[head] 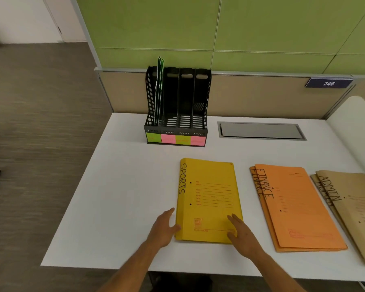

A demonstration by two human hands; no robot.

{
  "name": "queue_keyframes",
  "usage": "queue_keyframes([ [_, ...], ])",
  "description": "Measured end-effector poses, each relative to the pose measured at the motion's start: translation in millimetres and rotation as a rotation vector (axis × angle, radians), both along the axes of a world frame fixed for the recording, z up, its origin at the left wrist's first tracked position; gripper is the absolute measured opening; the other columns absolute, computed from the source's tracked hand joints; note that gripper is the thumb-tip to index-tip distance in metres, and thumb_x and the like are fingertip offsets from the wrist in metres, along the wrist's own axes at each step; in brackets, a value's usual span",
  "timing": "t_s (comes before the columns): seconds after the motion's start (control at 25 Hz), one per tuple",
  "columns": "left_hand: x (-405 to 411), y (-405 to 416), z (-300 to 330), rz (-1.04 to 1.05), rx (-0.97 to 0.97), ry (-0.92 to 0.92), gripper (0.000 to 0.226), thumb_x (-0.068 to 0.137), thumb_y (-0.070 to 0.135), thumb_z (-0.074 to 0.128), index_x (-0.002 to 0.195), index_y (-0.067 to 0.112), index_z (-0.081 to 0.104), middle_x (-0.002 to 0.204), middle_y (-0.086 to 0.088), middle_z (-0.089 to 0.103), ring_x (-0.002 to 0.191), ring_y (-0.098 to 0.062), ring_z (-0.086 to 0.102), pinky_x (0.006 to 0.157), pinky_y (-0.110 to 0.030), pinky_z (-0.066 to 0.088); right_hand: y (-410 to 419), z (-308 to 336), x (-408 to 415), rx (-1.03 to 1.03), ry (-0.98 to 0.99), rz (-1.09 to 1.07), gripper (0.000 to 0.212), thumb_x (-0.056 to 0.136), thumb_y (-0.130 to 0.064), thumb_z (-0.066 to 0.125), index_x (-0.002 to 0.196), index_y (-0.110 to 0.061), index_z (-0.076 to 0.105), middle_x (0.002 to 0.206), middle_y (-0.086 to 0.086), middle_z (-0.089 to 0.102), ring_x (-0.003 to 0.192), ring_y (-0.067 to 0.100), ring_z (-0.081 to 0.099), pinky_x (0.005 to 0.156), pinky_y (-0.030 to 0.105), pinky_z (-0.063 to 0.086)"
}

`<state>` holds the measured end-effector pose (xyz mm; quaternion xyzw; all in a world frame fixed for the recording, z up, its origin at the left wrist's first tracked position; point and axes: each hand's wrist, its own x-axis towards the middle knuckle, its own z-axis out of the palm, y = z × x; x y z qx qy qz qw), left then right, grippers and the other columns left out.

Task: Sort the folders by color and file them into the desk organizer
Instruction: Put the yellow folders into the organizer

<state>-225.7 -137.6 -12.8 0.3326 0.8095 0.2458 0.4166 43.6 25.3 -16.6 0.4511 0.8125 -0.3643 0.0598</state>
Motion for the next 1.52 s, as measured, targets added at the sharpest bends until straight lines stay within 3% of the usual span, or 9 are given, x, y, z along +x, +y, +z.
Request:
queue_keyframes([
  [0.24,17,30,7,-0.010,-0.049,-0.039,0.076,0.096,0.034,0.067,0.158,0.019,0.026,0.159,-0.003,0.037,0.143,-0.024,0.040,0.115,-0.038,0.035,13,-14,15,0.017,-0.144,0.206,0.068,0.102,-0.028,0.048,0.157,-0.021,0.008,0.166,0.004,-0.002,0.153,0.025,0.004,0.122,0.033,0.010],
  [0.56,26,40,-1,0.057,-0.110,-0.050,0.086,0.092,0.040,0.070,0.160,0.020,0.020,0.159,-0.005,0.037,0.141,-0.027,0.042,0.114,-0.044,0.039,21,-16,17,0.045,-0.304,0.378,0.067,0.103,-0.032,0.043,0.158,-0.017,0.006,0.165,0.008,-0.009,0.153,0.032,0.001,0.122,0.043,0.015],
  [0.84,19,50,2,0.226,-0.054,-0.104,0.068,0.084,0.026,0.075,0.144,0.016,0.044,0.134,-0.012,0.051,0.114,-0.026,0.061,0.095,-0.038,0.053,22,-13,15,0.024,-0.321,0.383,0.068,0.103,-0.031,0.043,0.158,-0.018,0.003,0.166,0.006,-0.009,0.153,0.032,0.001,0.122,0.042,0.015],
  [0.92,14,49,-2,0.238,-0.034,-0.140,0.058,0.076,0.026,0.076,0.129,0.017,0.057,0.125,-0.012,0.060,0.103,-0.023,0.066,0.091,-0.045,0.058,22,-12,15,0.003,-0.298,0.362,0.068,0.104,-0.030,0.042,0.157,-0.018,0.003,0.165,0.006,-0.009,0.153,0.031,0.001,0.122,0.041,0.014],
  [1.04,15,47,2,0.259,-0.012,-0.128,0.046,0.080,0.014,0.076,0.120,0.016,0.054,0.116,-0.007,0.062,0.100,-0.022,0.065,0.088,-0.044,0.058,18,-13,18,-0.036,-0.226,0.264,0.065,0.104,-0.028,0.043,0.157,-0.019,0.008,0.166,0.003,-0.005,0.153,0.027,0.003,0.122,0.038,0.015],
  [1.24,18,36,5,0.289,0.042,-0.207,0.032,0.095,0.005,0.060,0.121,0.018,0.048,0.118,-0.005,0.065,0.100,-0.022,0.066,0.085,-0.040,0.058,10,-15,16,-0.104,-0.093,0.106,0.058,0.102,-0.024,0.049,0.154,-0.021,0.024,0.165,0.002,0.010,0.151,0.024,0.019,0.121,0.035,0.019],
  [1.52,-28,18,26,0.372,0.167,-0.275,0.033,0.097,0.004,0.053,0.121,0.027,0.050,0.115,0.001,0.068,0.097,-0.020,0.069,0.078,-0.039,0.059,21,19,-29,-0.164,0.188,-0.370,0.058,0.098,-0.021,0.058,0.151,-0.016,0.035,0.153,0.008,0.039,0.138,0.029,0.041,0.109,0.042,0.038],
])
